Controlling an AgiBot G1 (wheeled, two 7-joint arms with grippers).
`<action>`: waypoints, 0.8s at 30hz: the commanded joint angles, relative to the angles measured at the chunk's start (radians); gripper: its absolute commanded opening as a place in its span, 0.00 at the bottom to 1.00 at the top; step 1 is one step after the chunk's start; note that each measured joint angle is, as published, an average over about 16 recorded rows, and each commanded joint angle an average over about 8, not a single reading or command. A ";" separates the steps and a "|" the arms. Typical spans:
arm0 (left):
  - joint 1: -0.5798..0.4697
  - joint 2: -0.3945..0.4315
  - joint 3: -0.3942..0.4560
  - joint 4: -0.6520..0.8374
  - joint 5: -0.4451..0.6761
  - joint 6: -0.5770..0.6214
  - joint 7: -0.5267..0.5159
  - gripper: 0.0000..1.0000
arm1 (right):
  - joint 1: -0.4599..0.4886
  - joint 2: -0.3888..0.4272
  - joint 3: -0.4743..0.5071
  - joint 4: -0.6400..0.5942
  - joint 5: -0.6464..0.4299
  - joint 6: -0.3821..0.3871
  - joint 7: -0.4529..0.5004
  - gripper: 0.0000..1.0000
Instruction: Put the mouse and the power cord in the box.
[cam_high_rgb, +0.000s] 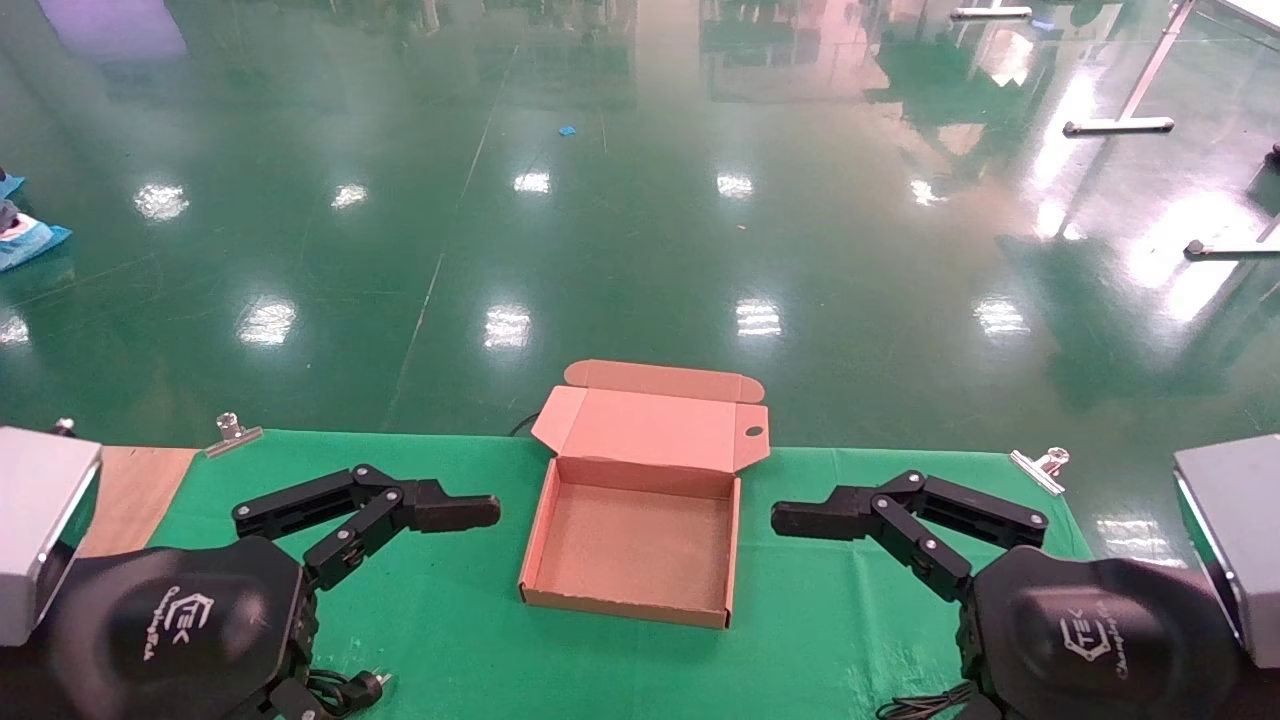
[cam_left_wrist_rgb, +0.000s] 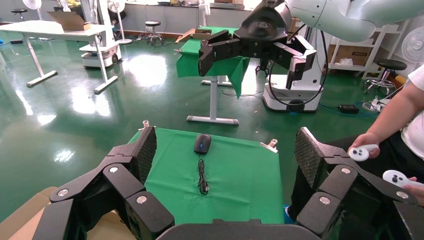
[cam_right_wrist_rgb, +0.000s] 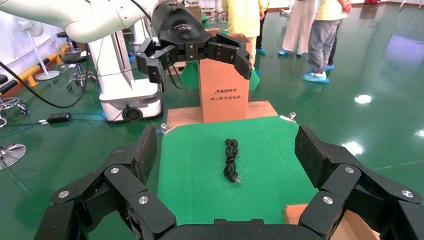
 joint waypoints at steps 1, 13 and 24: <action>0.000 0.000 0.000 0.000 0.000 0.000 0.000 1.00 | 0.000 0.000 0.000 0.000 0.000 0.000 0.000 1.00; 0.000 0.000 0.000 0.000 0.000 0.000 0.000 1.00 | 0.000 0.000 0.000 0.000 0.000 0.000 0.000 1.00; 0.000 0.000 0.000 0.000 0.000 0.000 0.000 1.00 | 0.000 0.000 0.000 0.000 0.000 0.000 0.000 1.00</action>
